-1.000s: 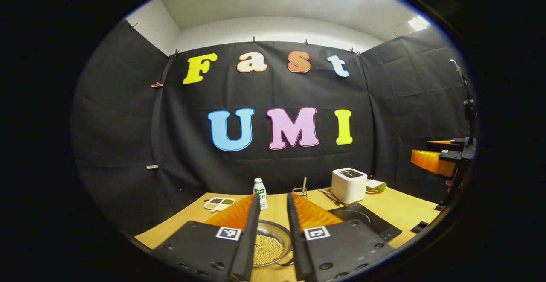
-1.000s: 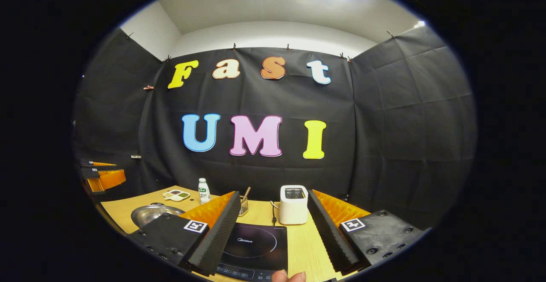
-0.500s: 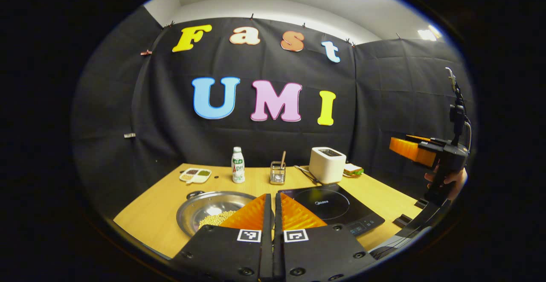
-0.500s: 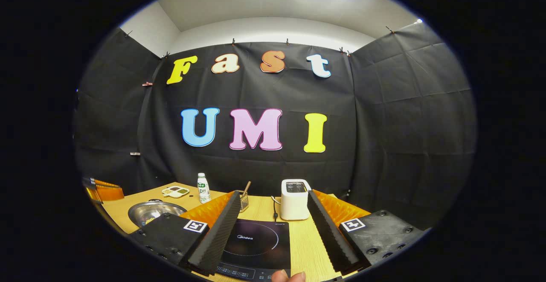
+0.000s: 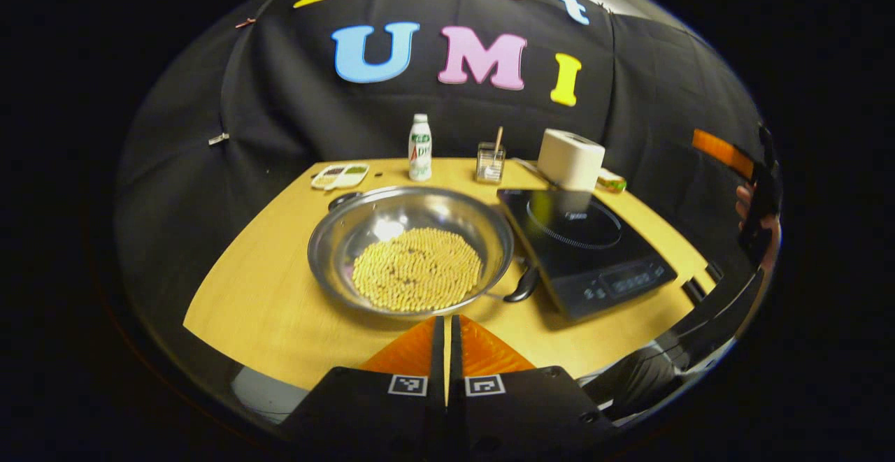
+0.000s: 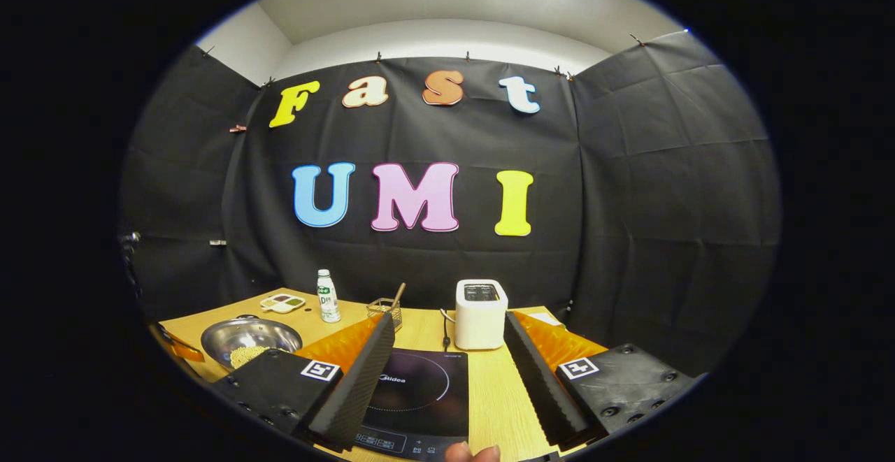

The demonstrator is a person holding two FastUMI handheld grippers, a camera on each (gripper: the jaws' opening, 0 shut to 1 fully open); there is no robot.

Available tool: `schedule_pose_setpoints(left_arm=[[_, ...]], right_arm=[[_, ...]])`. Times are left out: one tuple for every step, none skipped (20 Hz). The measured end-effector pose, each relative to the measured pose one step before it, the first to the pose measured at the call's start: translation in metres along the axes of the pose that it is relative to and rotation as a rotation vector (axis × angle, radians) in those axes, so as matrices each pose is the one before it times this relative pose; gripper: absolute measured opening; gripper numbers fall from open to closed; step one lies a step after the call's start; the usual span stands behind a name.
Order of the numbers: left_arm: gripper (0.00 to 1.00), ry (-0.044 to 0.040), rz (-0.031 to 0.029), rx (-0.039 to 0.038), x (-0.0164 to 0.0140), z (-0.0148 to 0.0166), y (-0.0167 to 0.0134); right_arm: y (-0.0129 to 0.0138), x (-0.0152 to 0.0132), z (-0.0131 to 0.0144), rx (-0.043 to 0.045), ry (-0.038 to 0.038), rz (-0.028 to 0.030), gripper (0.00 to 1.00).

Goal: First push the handle of the pot to place it horizontally, then grasp the pot with both hands and set it on the induction cooktop.

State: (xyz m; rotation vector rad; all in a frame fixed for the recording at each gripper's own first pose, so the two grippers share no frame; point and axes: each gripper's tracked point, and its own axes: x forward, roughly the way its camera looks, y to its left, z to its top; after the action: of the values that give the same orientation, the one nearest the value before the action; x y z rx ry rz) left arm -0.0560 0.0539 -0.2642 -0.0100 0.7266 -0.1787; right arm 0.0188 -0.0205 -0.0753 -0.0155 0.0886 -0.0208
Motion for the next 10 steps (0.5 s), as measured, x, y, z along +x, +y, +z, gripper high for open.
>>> schedule_pose_setpoints(left_arm=[[0.05, 0.05108, -0.00467, 0.0072, 0.00611, -0.00995, 0.00315], [0.05, 0.05228, -0.00345, 0.00489, 0.00623, -0.00801, 0.00464], [0.05, 0.04085, -0.00178, 0.00932, 0.00611, -0.00359, 0.0039], [0.05, 0.04045, -0.0053, 0.00866, 0.00774, -0.00308, 0.00125], [0.05, 0.03295, -0.02029, 0.01025, 0.00671, -0.0015, -0.00337], [0.05, 0.03072, -0.02337, 0.00685, 0.00319, -0.0025, -0.00341], [0.05, 0.02891, -0.02748, 0.0095, 0.00396, 0.00057, -0.00501], [0.05, 0.01962, -0.02708, 0.01132, 0.00338, 0.00179, -0.00636], [0.05, 0.01808, -0.0192, 0.00829, 0.00405, 0.00394, -0.00612], [0.05, 0.0206, -0.00672, 0.00356, 0.003, 0.0035, -0.00312]], right_arm=[[-0.00274, -0.00092, -0.0008, 0.00123, 0.0004, -0.00422, 0.98], [-0.00326, -0.00033, -0.00142, -0.00152, -0.00031, -0.00614, 0.98], [-0.00455, -0.00003, -0.00103, -0.00135, -0.00123, -0.00706, 0.98], [-0.00305, -0.0005, -0.00134, -0.00077, 0.00014, -0.00568, 0.98], [-0.00299, -0.00029, -0.00187, 0.00057, 0.00132, -0.00394, 0.98], [-0.00284, -0.00054, -0.00202, 0.00109, 0.00315, -0.00479, 0.98], [-0.00372, -0.00053, -0.00215, -0.00008, 0.00412, -0.00412, 0.98], [-0.00313, -0.00001, -0.00271, -0.00103, 0.00418, -0.00371, 0.98], [-0.00373, 0.00005, -0.00175, -0.00009, 0.00318, -0.00637, 0.98], [-0.00366, -0.00046, -0.00158, 0.00326, 0.00237, -0.00482, 0.98]])
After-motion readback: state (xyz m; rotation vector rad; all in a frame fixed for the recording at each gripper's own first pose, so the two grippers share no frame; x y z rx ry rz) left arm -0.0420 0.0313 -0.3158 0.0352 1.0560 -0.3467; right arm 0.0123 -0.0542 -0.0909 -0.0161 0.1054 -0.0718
